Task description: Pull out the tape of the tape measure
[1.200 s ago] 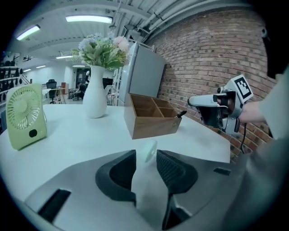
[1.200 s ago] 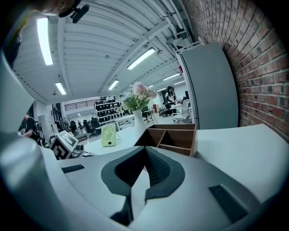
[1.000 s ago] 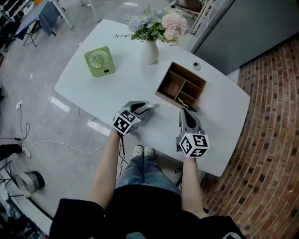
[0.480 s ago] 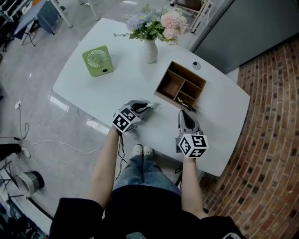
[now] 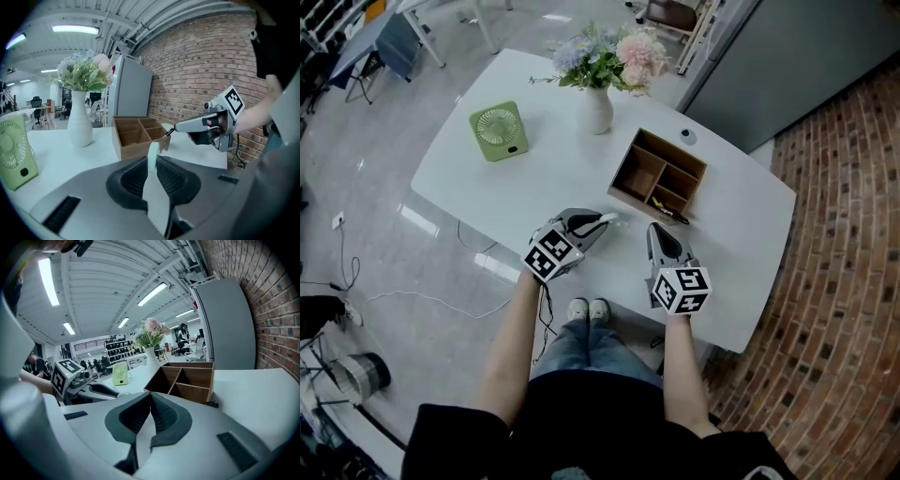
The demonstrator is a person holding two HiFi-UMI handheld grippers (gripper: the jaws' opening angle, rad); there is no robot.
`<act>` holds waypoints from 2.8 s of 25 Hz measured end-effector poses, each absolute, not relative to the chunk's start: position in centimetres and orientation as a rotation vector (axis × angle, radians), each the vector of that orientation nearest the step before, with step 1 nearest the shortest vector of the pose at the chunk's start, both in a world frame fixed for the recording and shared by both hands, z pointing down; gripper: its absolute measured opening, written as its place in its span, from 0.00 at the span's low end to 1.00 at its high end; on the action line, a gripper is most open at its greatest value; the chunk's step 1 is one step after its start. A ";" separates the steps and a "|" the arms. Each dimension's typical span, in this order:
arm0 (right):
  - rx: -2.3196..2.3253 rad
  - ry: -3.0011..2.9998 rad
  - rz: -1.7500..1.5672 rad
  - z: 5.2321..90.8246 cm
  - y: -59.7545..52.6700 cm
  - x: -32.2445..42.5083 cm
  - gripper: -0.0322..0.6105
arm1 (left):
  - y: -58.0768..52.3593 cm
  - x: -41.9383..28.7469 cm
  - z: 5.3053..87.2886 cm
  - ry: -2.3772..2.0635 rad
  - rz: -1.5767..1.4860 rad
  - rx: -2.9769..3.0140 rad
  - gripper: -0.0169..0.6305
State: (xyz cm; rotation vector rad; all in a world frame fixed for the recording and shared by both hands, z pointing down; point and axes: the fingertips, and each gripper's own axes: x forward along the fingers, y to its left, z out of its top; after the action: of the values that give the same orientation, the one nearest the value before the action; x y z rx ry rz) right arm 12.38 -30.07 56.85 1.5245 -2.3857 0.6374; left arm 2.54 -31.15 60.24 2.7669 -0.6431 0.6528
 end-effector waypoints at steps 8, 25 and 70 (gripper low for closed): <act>1.240 -2.458 0.613 56.7 -27.6 7.8 0.16 | -29.1 4.0 54.6 -0.623 0.578 2.901 0.14; 1.319 -2.352 0.308 54.7 -25.2 9.4 0.06 | -25.2 2.8 52.3 -0.617 0.599 2.961 0.14; 1.659 -2.017 0.355 56.8 -23.2 22.0 0.06 | -24.7 -4.8 57.9 -0.694 0.834 2.825 0.14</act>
State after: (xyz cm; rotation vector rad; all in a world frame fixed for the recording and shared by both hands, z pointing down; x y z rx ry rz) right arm 21.99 -23.23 56.76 1.6588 -2.0170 0.3551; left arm -4.79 -24.75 57.86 2.8246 -0.6945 0.8339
